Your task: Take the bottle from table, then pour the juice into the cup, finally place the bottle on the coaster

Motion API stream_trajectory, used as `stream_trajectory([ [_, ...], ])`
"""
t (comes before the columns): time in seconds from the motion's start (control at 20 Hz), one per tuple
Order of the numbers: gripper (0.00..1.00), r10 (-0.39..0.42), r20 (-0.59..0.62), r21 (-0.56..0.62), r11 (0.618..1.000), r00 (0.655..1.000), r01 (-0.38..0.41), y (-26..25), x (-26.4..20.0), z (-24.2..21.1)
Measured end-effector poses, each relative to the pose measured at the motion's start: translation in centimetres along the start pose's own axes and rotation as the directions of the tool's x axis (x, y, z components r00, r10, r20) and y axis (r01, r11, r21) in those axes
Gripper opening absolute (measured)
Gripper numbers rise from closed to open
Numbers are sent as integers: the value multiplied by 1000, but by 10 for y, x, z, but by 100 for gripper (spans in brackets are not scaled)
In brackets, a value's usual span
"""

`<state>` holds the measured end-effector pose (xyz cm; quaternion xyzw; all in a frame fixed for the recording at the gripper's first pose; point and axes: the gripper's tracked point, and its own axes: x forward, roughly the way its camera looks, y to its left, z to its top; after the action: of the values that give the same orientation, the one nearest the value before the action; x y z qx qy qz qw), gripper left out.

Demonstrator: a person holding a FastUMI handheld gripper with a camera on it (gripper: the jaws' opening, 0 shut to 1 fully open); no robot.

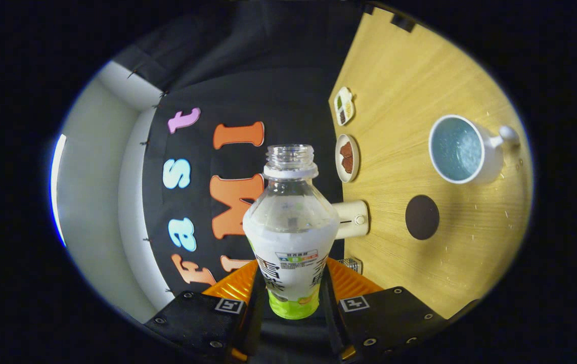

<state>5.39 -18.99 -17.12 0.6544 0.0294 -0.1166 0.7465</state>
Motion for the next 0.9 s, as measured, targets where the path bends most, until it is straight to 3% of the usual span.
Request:
stream_trajectory([
  [0.15, 55, 22, -10, -264, 964, 1000, -24, 19, 5, 1],
  [0.25, 54, 2, 2, -446, 895, 1000, -1, 25, 10, 5],
  [0.35, 55, -38, 47, -629, 775, 998, 59, 24, 15, 14],
  [0.45, 55, -57, 86, -773, 626, 995, 103, 23, 23, 21],
  [0.7, 55, -131, 176, -936, 284, 976, 207, -1, 42, 18],
  [0.8, 55, -171, 180, -958, 193, 969, 212, -17, 59, 10],
  [0.9, 55, -215, 186, -965, 143, 959, 219, -37, 71, 0],
])
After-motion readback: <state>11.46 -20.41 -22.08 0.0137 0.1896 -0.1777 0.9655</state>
